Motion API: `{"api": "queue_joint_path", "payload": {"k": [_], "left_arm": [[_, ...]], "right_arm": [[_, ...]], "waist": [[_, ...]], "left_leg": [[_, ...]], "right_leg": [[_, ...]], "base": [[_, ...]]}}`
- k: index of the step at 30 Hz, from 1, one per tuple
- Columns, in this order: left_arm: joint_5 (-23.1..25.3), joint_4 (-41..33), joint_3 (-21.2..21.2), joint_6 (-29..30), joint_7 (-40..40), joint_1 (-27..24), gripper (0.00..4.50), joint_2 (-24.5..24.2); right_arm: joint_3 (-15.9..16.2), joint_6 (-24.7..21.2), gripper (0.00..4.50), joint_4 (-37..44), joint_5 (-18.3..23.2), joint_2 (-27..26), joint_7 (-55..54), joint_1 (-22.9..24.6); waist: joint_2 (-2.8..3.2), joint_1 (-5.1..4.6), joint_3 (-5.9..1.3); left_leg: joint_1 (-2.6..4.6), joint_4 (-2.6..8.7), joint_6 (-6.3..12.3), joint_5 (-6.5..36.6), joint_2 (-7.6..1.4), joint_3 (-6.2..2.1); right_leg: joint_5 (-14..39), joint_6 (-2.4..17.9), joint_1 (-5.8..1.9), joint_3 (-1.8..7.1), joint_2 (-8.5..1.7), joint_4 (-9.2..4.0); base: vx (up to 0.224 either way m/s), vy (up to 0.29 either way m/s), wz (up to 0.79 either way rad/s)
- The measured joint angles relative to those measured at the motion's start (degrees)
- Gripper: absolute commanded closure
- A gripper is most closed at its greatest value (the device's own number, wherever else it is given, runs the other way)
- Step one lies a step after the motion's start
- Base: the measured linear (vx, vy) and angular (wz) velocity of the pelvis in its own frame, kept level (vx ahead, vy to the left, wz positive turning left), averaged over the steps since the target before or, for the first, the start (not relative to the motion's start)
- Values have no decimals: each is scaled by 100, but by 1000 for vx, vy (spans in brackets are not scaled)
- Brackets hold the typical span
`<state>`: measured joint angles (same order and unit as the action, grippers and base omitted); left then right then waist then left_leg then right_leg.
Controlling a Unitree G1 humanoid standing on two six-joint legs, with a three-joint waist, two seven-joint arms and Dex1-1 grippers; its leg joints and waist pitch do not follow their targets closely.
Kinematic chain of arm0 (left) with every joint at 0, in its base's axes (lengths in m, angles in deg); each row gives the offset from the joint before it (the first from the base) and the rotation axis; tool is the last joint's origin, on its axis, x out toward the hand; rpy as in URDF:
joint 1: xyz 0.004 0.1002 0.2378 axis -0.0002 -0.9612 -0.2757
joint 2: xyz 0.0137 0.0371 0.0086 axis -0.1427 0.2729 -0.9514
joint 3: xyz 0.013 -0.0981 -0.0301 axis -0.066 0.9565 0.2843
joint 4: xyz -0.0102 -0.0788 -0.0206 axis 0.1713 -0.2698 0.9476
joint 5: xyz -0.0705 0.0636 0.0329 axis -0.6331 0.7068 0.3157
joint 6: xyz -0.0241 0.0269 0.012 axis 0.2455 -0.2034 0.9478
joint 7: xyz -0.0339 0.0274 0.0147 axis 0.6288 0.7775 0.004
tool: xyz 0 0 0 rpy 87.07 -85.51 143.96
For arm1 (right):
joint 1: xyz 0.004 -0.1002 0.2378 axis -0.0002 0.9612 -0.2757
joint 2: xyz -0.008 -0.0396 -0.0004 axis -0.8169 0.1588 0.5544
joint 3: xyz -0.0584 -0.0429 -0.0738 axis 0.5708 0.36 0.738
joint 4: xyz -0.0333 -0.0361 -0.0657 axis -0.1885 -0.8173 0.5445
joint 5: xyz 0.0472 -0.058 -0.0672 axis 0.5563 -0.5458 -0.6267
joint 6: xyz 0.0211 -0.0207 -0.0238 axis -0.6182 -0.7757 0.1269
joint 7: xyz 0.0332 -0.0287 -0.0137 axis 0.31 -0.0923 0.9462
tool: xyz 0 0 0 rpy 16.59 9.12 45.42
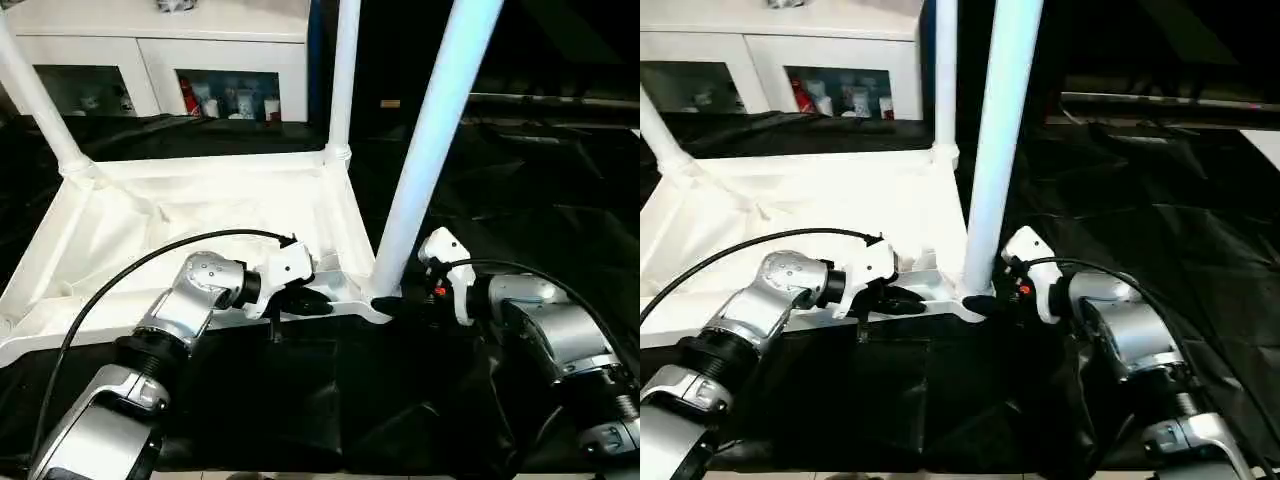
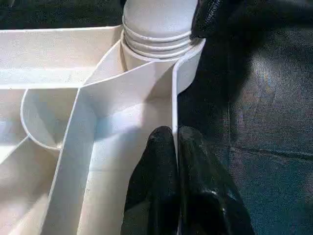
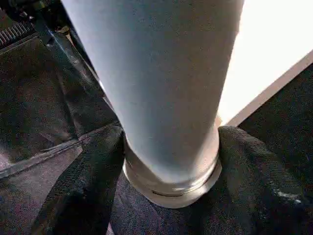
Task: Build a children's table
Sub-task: Rotate leg to tighten
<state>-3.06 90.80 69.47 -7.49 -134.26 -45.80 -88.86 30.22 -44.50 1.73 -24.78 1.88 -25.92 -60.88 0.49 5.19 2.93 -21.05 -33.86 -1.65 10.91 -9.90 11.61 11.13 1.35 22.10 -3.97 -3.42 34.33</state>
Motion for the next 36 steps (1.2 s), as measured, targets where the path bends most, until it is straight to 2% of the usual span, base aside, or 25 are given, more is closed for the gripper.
{"api": "queue_joint_path", "payload": {"k": [4,7,11,14,17,19,23,24,26,29,30,31,34,36], "left_arm": [[1,-5,-1,9,6,-1,450,9],[13,1,55,191,203,1,450,85],[143,101,190,620,894,121,450,383],[249,347,318,1090,1776,343,450,858],[265,457,362,1432,2402,439,450,1311],[284,456,343,1526,2541,443,450,1423],[347,449,335,1547,2563,441,450,1434],[364,449,332,1544,2563,441,450,1429],[375,428,321,1527,2556,435,450,1407],[377,406,275,1444,2513,428,450,1314],[377,394,256,1413,2485,428,450,1292],[377,390,251,1390,2463,424,450,1282],[378,390,198,1162,2195,416,450,1148],[373,383,127,900,1852,406,450,953]], "right_arm": [[2,14,178,-4,-12,-6,0,0],[-72,26,178,-130,-38,-200,-282,-11],[-411,-123,178,-514,-105,-761,-1409,-165],[-735,-355,178,-737,-262,-1373,-2885,-356],[-1041,-493,178,-718,-365,-1816,-3921,-346],[-1075,-523,178,-705,-427,-1932,-4226,-348],[-1076,-509,178,-730,-433,-1970,-4315,-379],[-1076,-492,143,-739,-432,-1974,-4315,-380],[-1076,-399,108,-772,-430,-1975,-4292,-378],[-1009,-354,100,-793,-501,-1928,-4231,-369],[-964,-344,75,-784,-521,-1881,-4185,-369],[-952,-339,75,-784,-532,-1857,-4155,-369],[-649,-329,58,-649,-564,-1402,-3466,-366],[-443,-334,58,-334,-478,-897,-2619,-293]], "waist": [[-5,-1,0],[-13,-11,-5],[-31,-84,-5],[-42,-162,-6],[-55,-164,-11],[-53,-164,-12],[-53,-168,-12],[-53,-170,-12],[-54,-177,-10],[-54,-175,-7],[-53,-174,-7],[-54,-174,-7],[-50,-157,-4],[-47,-138,-3]], "left_leg": [[1,-1,0,0,0,0],[12,-2,-1,-1,0,0],[28,-8,-16,-10,0,-1],[50,-8,-22,-13,5,0],[57,-3,-22,-13,7,-1],[60,-2,-21,-13,7,-2],[77,4,-21,-13,7,-4],[78,4,-21,-13,7,-4],[76,6,-21,-13,7,-4],[62,9,-22,-13,7,-4],[55,11,-22,-13,7,-4],[50,12,-22,-13,7,-4],[28,13,-21,-13,7,-4],[13,13,-21,-14,5,-5]], "right_leg": [[0,0,0,1,0,2],[0,0,-7,2,0,6],[2,-5,-12,5,-1,9],[10,-19,-25,11,-3,5],[11,-22,-40,11,-5,-8],[11,-23,-45,10,-5,-13],[12,-26,-62,8,-4,-19],[12,-26,-62,8,-4,-21],[12,-26,-59,8,-4,-23],[11,-27,-47,7,-4,-23],[11,-27,-40,8,-4,-24],[10,-26,-35,8,-4,-23],[0,-31,-22,7,-3,-22],[-22,-13,-14,7,-3,-20]], "base": [[0,0,0],[0,0,0],[0,0,0],[0,0,0],[0,0,0],[0,0,0],[0,0,0],[0,0,0],[0,0,0],[0,0,0],[0,0,0],[0,0,0],[0,0,0],[0,0,0]]}}
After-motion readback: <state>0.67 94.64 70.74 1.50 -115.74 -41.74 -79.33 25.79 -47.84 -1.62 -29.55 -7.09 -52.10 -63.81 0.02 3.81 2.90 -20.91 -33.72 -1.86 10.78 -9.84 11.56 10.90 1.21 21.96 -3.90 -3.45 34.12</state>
